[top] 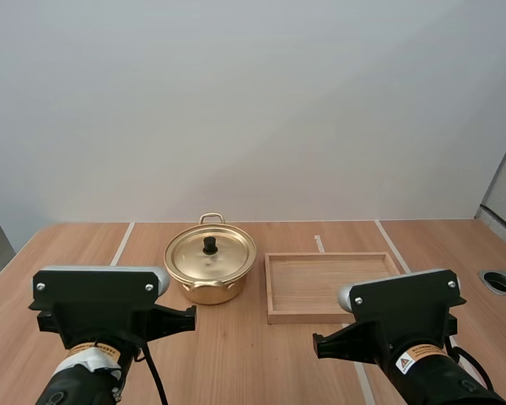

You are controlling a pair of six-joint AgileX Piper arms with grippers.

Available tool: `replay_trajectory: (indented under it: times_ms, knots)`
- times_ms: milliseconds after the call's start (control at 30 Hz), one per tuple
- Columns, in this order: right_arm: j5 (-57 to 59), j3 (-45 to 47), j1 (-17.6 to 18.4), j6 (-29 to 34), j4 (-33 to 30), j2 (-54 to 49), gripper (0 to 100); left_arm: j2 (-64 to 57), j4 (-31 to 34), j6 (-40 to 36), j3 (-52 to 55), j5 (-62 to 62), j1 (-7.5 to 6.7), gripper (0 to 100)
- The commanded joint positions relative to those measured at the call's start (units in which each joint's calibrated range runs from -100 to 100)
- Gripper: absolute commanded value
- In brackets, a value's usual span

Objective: Open the pot, put the pineapple inside, and close it

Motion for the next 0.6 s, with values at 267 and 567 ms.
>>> replay_trajectory:
  times_ms: [267, 567]
  knots:
    - [-3.7, 0.2, 0.1, -0.1, -0.3, -0.3, 0, -0.4, 4.1, -0.7, 0.3, 0.4, -0.17, 0]
    - [-3.7, 0.2, 0.1, -0.1, 0.1, -0.3, 0, -0.4, 2.9, -0.7, 0.3, 0.4, -0.17, 0]
